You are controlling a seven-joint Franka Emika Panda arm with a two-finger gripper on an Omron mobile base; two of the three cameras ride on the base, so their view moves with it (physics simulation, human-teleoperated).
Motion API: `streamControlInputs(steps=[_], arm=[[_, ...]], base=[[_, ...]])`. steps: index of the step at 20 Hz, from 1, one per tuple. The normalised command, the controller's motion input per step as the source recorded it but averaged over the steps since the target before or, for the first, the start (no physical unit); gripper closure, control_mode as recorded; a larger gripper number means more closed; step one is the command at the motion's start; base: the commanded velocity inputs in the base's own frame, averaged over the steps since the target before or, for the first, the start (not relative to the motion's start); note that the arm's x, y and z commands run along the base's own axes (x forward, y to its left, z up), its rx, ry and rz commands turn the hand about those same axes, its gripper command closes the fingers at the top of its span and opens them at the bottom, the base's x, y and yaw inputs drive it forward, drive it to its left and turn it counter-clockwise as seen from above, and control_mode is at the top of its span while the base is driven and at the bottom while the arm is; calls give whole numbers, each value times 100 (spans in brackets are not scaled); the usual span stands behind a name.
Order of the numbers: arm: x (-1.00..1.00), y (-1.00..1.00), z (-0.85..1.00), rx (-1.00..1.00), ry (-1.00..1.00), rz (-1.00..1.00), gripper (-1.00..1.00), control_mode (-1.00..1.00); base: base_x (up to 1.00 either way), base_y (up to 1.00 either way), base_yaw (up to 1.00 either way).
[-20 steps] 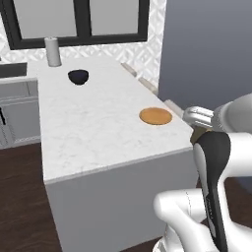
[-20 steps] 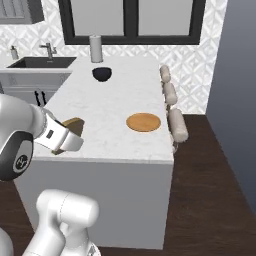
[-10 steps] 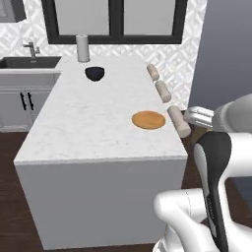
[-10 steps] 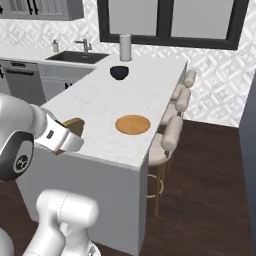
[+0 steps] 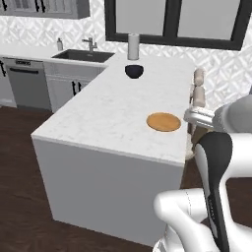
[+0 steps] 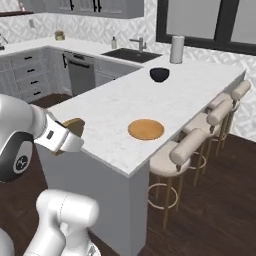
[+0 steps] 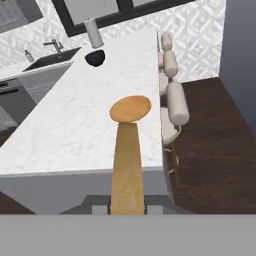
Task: Start the toaster. Once the lever pops up, take the bread to the plate on the dining counter.
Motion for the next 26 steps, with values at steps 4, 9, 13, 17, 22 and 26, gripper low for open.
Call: streamControlInputs(steps=[4, 9, 13, 17, 22, 26], arm=[[0, 0, 0, 0, 0, 0, 100, 100], [0, 0, 0, 0, 0, 0, 100, 100], [0, 0, 0, 0, 0, 0, 100, 100], [0, 0, 0, 0, 0, 0, 100, 100], [0, 0, 0, 0, 0, 0, 100, 100], [0, 0, 0, 0, 0, 0, 100, 100]], base=[[14, -76, 58], [0, -89, 54], [0, -96, 52], [0, -100, 46], [0, -100, 46], [0, -98, 51]])
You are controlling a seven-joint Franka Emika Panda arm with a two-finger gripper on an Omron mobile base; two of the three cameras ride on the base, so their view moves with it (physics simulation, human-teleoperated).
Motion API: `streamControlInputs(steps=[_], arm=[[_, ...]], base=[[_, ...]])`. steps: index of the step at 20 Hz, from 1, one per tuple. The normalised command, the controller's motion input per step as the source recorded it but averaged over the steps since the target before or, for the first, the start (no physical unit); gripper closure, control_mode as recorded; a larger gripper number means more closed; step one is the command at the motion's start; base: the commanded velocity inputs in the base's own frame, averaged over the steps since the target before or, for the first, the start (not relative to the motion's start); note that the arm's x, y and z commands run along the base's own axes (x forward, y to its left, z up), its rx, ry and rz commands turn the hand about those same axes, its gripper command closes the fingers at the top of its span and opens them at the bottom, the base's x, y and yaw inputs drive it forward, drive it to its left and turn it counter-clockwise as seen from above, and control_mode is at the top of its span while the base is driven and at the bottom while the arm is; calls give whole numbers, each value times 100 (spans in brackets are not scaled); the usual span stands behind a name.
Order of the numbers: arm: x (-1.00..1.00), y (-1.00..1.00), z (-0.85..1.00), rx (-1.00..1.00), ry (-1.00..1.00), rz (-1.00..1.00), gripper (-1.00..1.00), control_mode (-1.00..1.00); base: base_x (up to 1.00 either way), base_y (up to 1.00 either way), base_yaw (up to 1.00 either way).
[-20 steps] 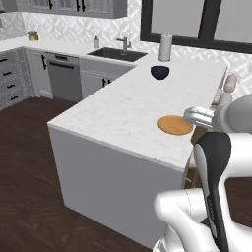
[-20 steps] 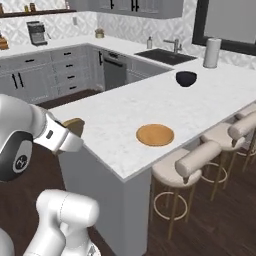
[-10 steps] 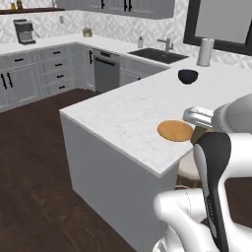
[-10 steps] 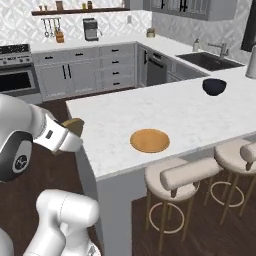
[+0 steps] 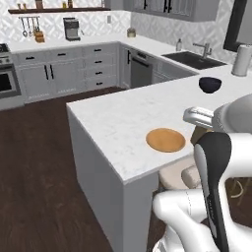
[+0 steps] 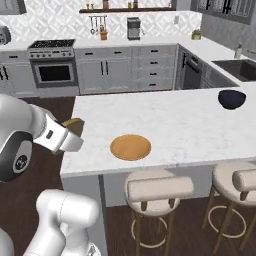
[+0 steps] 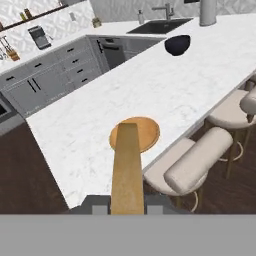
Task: Start the toaster. Once the lever pops up, take the bread to the plate on the dining counter.
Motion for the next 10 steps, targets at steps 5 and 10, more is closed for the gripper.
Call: streamControlInputs(steps=[5, 10], arm=[[0, 0, 0, 0, 0, 0, 100, 100], [0, 0, 0, 0, 0, 0, 100, 100]], base=[[0, -95, 51], [8, -83, 51]])
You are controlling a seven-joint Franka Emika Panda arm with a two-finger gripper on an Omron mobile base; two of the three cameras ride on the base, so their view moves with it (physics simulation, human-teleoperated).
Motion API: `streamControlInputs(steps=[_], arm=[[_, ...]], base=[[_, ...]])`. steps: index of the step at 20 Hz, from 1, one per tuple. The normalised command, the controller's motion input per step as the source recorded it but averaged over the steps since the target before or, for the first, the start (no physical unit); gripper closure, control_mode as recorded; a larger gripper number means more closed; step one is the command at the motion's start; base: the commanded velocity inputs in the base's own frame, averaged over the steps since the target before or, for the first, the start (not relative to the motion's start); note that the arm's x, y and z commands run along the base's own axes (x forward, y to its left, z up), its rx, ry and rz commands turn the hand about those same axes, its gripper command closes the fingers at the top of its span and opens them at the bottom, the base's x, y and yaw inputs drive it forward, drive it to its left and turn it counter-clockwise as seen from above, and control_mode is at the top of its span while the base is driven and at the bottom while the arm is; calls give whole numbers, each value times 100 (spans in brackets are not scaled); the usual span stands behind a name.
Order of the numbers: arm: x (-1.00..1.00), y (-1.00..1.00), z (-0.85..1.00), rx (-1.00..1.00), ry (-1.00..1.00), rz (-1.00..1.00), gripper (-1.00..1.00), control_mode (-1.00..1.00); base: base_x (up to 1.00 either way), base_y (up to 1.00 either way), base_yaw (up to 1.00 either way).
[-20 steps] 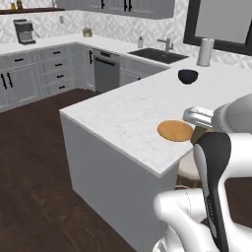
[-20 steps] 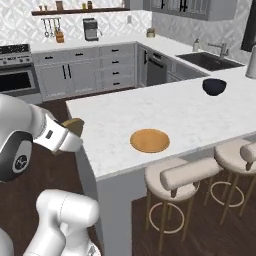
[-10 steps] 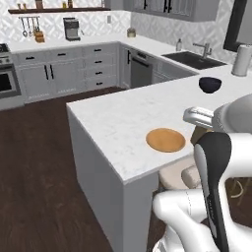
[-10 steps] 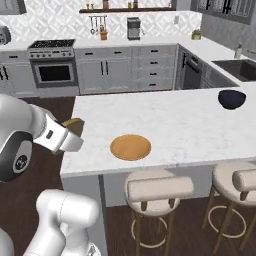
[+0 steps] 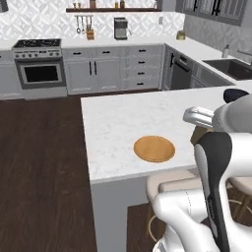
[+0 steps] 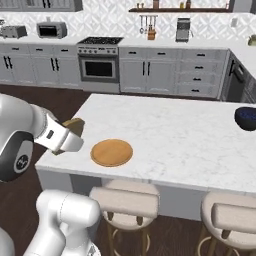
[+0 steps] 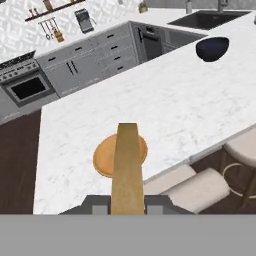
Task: Start the toaster. Once the lever pops up, take the bread to the plate on the dining counter.
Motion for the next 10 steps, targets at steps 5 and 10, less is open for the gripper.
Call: streamControlInputs(steps=[5, 10], arm=[[25, -39, -14, 14, 0, 27, 100, -100], [66, -25, -55, 19, 0, 47, 100, -100]], base=[[14, -27, 18], [0, 0, 0]])
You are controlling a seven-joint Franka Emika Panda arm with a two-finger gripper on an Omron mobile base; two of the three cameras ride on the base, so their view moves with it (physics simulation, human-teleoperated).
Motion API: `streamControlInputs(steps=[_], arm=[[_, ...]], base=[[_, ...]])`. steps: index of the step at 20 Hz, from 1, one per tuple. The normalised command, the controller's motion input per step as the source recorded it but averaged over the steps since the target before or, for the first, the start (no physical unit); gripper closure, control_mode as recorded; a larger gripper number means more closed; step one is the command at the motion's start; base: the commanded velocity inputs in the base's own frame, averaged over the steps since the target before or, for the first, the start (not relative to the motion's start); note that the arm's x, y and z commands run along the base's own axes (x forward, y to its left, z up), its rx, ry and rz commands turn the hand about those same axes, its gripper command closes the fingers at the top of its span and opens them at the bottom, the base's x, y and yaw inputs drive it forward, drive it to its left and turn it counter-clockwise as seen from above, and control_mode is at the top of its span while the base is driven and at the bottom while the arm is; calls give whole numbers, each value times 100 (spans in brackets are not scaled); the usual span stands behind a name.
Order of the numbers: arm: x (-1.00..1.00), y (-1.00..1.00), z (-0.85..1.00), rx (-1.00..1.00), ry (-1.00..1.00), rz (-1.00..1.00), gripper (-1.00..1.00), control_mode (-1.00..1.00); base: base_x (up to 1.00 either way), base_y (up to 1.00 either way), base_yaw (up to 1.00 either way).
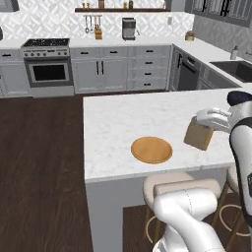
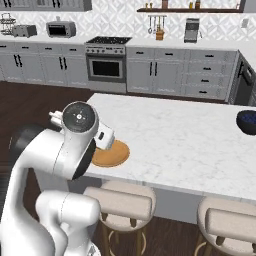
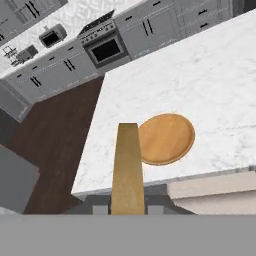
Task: Start the toaster. Once the lever pops up, take the bread to the plate on the dining counter.
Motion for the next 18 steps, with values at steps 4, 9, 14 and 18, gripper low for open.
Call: streamControlInputs(steps=[4, 9, 14, 18], arm=[[57, 2, -65, 6, -13, 41, 100, -100], [81, 19, -67, 0, -7, 21, 100, -100], [84, 32, -44, 0, 0, 9, 100, -100], [47, 24, -30, 0, 0, 0, 100, -100]], base=[[0, 0, 0], [0, 0, 0], [0, 0, 0], [0, 0, 0]])
